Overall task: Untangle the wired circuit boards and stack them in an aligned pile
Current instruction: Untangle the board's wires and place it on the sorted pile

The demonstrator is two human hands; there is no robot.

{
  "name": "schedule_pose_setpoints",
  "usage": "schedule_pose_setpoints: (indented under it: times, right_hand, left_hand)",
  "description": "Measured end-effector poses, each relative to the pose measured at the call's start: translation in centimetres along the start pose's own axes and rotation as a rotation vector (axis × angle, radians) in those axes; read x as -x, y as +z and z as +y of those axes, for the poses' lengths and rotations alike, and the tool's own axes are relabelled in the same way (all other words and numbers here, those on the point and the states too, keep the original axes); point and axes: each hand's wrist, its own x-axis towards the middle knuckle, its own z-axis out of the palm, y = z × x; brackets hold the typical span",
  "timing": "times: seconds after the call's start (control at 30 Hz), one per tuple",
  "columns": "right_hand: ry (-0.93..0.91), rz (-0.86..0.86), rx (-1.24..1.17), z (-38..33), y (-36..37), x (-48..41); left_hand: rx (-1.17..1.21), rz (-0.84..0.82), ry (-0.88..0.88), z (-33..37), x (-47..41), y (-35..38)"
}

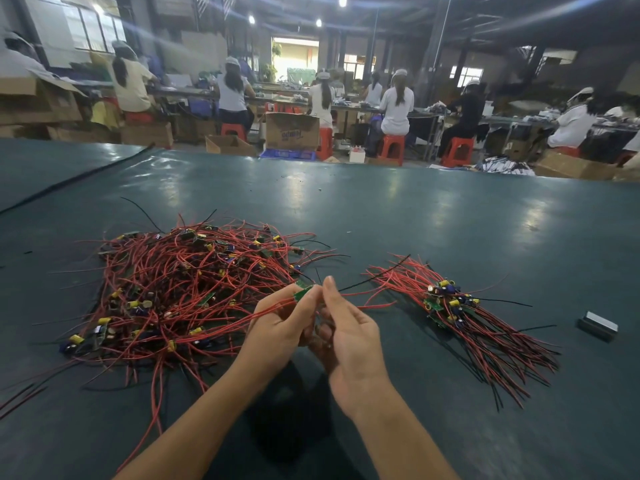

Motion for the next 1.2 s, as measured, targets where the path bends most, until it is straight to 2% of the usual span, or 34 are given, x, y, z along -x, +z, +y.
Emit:
schedule_pose_setpoints:
  times: [0.17, 0.33, 0.43, 0.77, 0.87, 0.97, 1.07, 1.2]
  right_hand:
    - [0.005, -0.008, -0.053, 0.3, 0.2, 0.1]
    - [-0.027, 0.116, 0.001, -0.5, -0.4, -0.9]
    - [-0.04, 0.194, -0.063, -2.2, -1.6, -1.9]
    - [-0.072, 0.192, -0.217, -4.3, -4.0, -2.7]
    - [-0.095, 0.212, -0.111, -3.4, -3.1, -2.3]
    - [-0.026, 0.091, 0.08, -1.9, -2.1, -1.5]
    - [0.047, -0.025, 0.235, -0.5, -1.1, -0.8]
    - [0.071, 0.029, 0.241, -0.6, -1.0, -0.5]
  left_hand:
    - [-0.027, -0.012, -0.029, -0.2, 0.0, -0.2]
    - [-0.038, -0.002, -0.032, 0.1, 0.1, 0.0]
    - [-0.03, 0.04, -0.038, 0.3, 0.0, 0.1]
    - [-0.03, -0.005, 0.0, 0.7, 0.4, 0.6]
    - [-0.029, 0.007, 0.017, 0.3, 0.2, 0.2]
    - [-0.066, -0.005, 0.043, 0.1, 0.0, -0.2]
    - [-0.121, -0.099, 0.058, 0.4, 0.0, -0.6]
    - [-0.099, -0.098, 0.005, 0.4, -0.3, -1.0]
